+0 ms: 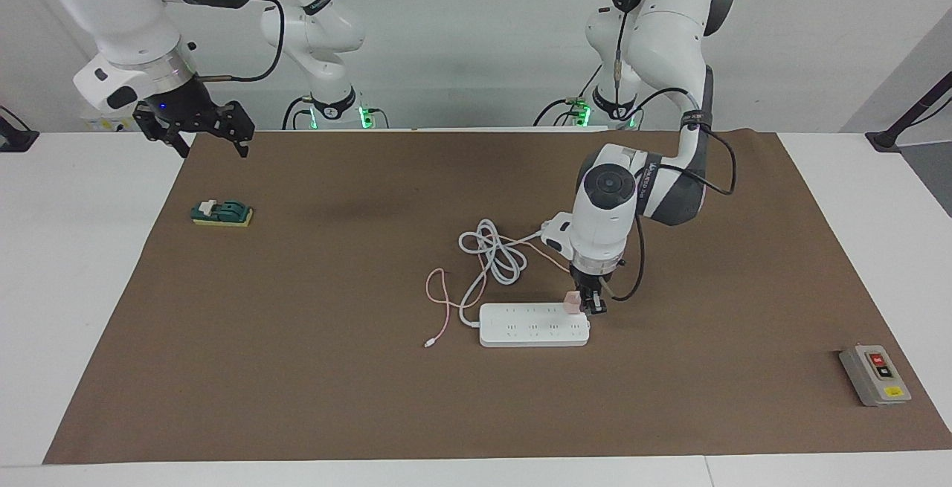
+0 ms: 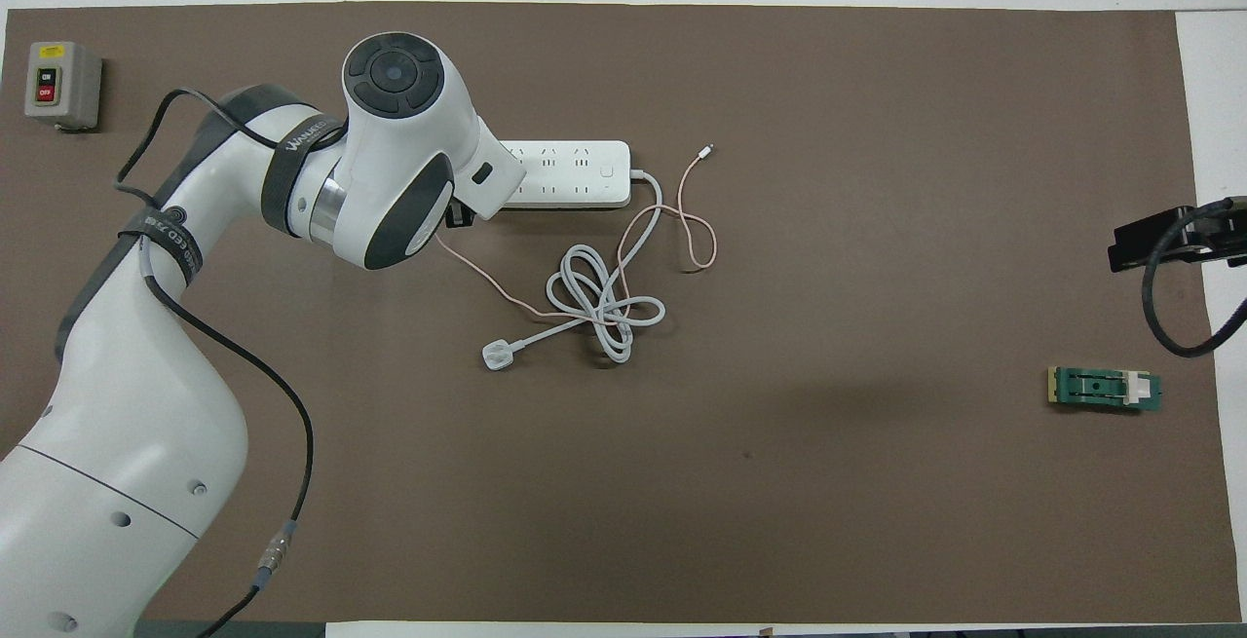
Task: Plug charger into power strip
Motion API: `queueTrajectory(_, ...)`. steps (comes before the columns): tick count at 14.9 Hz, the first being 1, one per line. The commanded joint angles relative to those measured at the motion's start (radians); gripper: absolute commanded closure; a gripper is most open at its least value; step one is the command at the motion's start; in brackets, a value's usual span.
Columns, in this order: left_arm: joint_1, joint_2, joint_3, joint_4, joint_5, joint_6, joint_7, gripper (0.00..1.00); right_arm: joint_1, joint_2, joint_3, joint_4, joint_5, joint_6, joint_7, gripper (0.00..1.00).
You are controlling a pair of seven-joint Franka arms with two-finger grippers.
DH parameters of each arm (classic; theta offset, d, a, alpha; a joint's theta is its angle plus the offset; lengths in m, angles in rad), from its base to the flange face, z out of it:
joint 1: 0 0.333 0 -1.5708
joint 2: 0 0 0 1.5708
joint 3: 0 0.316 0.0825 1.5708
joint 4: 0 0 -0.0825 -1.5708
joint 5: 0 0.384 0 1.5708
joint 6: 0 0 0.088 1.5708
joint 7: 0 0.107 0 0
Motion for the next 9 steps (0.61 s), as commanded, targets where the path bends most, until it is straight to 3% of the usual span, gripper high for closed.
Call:
queueTrajectory(1,-0.023,-0.002,0.004,-0.02,-0.016,-0.012,-0.013,1.0,-0.016,-0.019,0.007,-0.02,-0.002,0.018,-0.017,0.0)
queueTrajectory(9,-0.023,0.024,0.004,0.017,0.012,-0.052,-0.014,1.0,-0.018,-0.019,0.007,-0.02,-0.001,0.017,-0.017,0.0)
